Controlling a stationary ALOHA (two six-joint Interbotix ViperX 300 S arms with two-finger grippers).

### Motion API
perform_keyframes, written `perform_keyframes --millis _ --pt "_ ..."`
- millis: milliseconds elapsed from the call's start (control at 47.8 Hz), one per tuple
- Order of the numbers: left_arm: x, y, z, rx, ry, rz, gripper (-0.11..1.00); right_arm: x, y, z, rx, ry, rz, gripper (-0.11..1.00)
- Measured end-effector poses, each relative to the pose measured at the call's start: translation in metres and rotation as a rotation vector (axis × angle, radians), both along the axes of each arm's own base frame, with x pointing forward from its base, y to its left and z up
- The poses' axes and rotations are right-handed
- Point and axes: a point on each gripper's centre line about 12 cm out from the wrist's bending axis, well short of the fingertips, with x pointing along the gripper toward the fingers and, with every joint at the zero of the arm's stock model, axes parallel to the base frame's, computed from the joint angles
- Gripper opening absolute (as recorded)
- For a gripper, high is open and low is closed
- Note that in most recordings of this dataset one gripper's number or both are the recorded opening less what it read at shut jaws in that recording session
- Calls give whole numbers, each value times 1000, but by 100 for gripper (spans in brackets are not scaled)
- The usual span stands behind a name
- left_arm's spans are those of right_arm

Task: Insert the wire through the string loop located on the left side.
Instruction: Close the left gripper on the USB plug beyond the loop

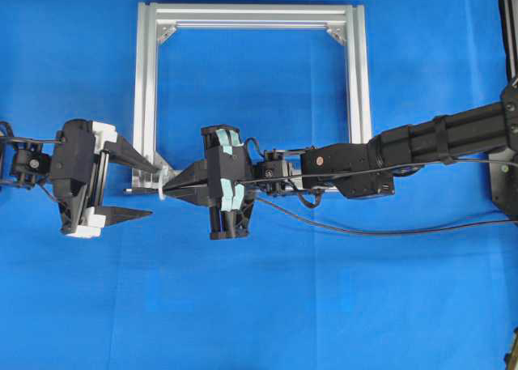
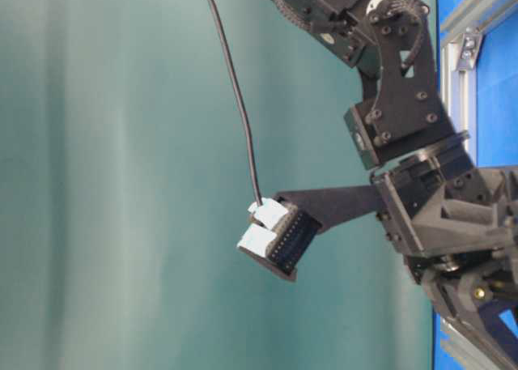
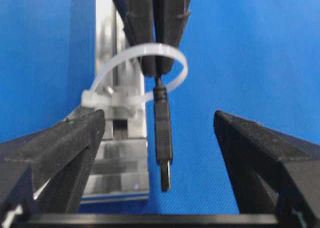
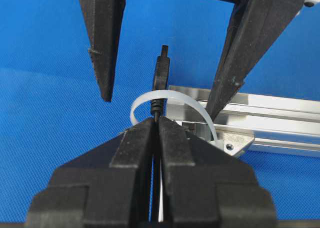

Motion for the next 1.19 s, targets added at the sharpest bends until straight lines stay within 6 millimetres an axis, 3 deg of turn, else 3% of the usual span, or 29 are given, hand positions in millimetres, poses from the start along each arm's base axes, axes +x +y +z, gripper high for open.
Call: perform_keyframes --millis 691,774,963,1193 --pt "0 0 0 0 -2 0 79 0 -1 0 0 0 -2 1" --pt "0 0 0 -1 -1 1 66 0 0 0 0 0 0 1" --pt "2 0 1 2 -6 -1 9 0 0 0 0 0 0 1" --pt "2 0 1 2 -5 -1 7 0 0 0 0 0 0 1"
